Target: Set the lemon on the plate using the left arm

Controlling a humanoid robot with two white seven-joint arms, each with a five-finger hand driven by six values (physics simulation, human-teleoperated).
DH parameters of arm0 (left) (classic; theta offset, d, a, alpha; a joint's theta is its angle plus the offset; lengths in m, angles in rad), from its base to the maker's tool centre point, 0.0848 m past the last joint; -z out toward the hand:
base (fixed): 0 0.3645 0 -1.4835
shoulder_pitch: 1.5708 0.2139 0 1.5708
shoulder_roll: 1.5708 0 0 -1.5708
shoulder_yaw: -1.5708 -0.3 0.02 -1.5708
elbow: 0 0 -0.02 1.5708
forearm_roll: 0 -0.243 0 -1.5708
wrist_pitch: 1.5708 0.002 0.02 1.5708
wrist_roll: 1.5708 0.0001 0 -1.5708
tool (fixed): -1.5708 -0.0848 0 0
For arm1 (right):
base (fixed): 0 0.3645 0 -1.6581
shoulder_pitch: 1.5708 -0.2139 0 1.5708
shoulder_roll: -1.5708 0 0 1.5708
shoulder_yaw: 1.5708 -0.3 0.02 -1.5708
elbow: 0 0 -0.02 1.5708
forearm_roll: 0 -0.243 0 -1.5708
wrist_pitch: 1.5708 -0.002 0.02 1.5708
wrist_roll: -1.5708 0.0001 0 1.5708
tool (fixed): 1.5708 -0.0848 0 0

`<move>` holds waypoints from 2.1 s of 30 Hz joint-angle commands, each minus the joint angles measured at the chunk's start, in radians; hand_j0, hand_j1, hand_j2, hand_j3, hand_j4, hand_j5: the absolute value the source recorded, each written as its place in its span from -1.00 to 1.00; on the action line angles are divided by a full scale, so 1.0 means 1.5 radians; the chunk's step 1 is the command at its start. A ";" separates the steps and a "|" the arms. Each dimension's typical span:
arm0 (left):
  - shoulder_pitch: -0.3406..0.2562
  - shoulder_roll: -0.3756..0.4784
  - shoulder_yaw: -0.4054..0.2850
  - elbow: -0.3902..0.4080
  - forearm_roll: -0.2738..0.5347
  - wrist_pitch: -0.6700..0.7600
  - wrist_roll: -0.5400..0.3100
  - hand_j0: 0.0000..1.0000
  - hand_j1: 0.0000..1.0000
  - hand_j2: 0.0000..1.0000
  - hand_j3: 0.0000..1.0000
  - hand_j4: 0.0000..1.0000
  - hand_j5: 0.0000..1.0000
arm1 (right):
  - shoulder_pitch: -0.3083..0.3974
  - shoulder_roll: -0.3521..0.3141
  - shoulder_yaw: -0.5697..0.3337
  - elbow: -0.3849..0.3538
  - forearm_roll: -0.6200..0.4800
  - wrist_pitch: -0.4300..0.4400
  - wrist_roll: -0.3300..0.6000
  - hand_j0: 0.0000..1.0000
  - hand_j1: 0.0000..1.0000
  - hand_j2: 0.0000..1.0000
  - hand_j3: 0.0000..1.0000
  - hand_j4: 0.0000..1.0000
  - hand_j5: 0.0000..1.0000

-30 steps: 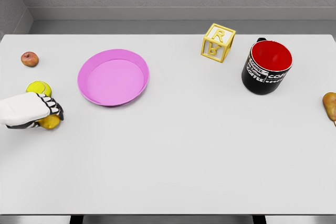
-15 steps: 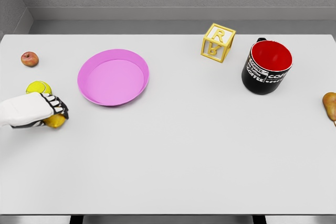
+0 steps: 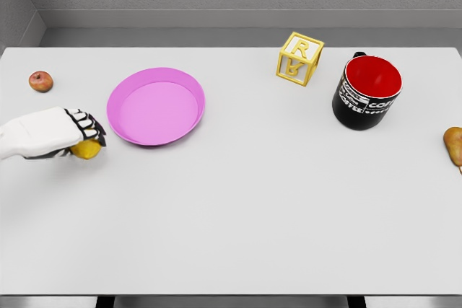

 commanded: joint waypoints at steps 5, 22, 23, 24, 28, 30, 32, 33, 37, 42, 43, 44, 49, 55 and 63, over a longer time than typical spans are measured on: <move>-0.018 -0.006 0.000 0.000 0.024 0.001 -0.001 -0.04 -0.04 -0.04 -0.04 -0.04 -0.04 | 0.000 0.000 0.000 0.000 0.000 0.000 0.000 1.00 1.00 1.00 1.00 1.00 1.00; -0.065 -0.054 -0.001 0.001 0.022 0.001 -0.003 -0.08 -0.08 -0.08 -0.08 -0.08 -0.08 | 0.000 0.000 0.000 0.000 0.001 0.000 0.000 1.00 1.00 1.00 1.00 1.00 1.00; -0.065 -0.054 -0.001 0.000 0.022 0.001 -0.004 -0.09 -0.09 -0.09 -0.09 -0.09 -0.09 | 0.000 0.000 0.000 0.000 0.000 0.000 0.000 1.00 1.00 1.00 1.00 1.00 1.00; -0.067 -0.056 -0.001 0.000 0.023 0.001 -0.004 -0.09 -0.09 -0.09 -0.09 -0.09 -0.09 | 0.000 0.000 0.000 0.000 0.000 0.000 0.000 1.00 1.00 1.00 1.00 1.00 1.00; -0.080 -0.071 0.000 0.000 0.023 0.001 -0.005 -0.08 -0.08 -0.08 -0.08 -0.08 -0.08 | 0.000 0.000 0.000 0.000 0.000 0.000 0.000 1.00 1.00 1.00 1.00 1.00 1.00; -0.087 -0.074 -0.001 0.000 0.023 0.001 -0.005 -0.08 -0.08 -0.08 -0.08 -0.08 -0.08 | -0.001 0.000 0.000 0.000 0.000 0.000 0.000 1.00 1.00 1.00 1.00 1.00 1.00; -0.087 -0.084 -0.001 0.001 0.022 0.001 -0.005 -0.08 -0.08 -0.08 -0.08 -0.08 -0.08 | 0.000 0.000 0.000 0.000 0.001 0.000 0.000 1.00 1.00 1.00 1.00 1.00 1.00; -0.087 -0.086 -0.001 0.001 0.022 0.001 -0.005 -0.08 -0.08 -0.08 -0.08 -0.08 -0.08 | 0.000 0.000 0.000 0.000 0.000 0.000 0.000 1.00 1.00 1.00 1.00 1.00 1.00; -0.098 -0.102 -0.001 0.009 0.018 0.001 -0.007 -0.08 -0.08 -0.08 -0.08 -0.08 -0.08 | 0.000 0.000 0.000 0.000 0.000 0.000 0.000 1.00 1.00 1.00 1.00 1.00 1.00; -0.118 -0.141 -0.003 0.042 0.012 0.001 -0.008 -0.08 -0.08 -0.08 -0.08 -0.08 -0.08 | 0.000 0.000 0.000 0.000 0.000 0.000 0.000 1.00 1.00 1.00 1.00 1.00 1.00; -0.120 -0.143 -0.005 0.043 0.012 0.001 -0.009 -0.08 -0.08 -0.08 -0.08 -0.08 -0.08 | 0.000 0.000 0.000 0.000 0.000 0.000 0.000 1.00 1.00 1.00 1.00 1.00 1.00; -0.123 -0.144 -0.005 0.042 0.013 0.001 -0.009 -0.08 -0.08 -0.08 -0.08 -0.08 -0.08 | 0.000 0.000 0.000 0.000 0.000 0.000 0.000 1.00 1.00 1.00 1.00 1.00 1.00; -0.126 -0.154 -0.005 0.042 0.013 0.001 -0.009 -0.08 -0.08 -0.08 -0.08 -0.08 -0.08 | 0.000 0.000 0.000 0.000 0.000 0.000 0.000 1.00 1.00 1.00 1.00 1.00 1.00; -0.135 -0.183 -0.006 0.060 0.007 0.001 -0.010 -0.08 -0.08 -0.08 -0.08 -0.08 -0.08 | 0.000 0.000 0.000 0.000 0.000 0.000 0.000 1.00 1.00 1.00 1.00 1.00 1.00; -0.143 -0.209 -0.006 0.072 0.000 0.001 -0.010 -0.08 -0.08 -0.08 -0.08 -0.08 -0.08 | 0.000 0.000 0.000 0.000 0.000 0.000 0.000 1.00 1.00 1.00 1.00 1.00 1.00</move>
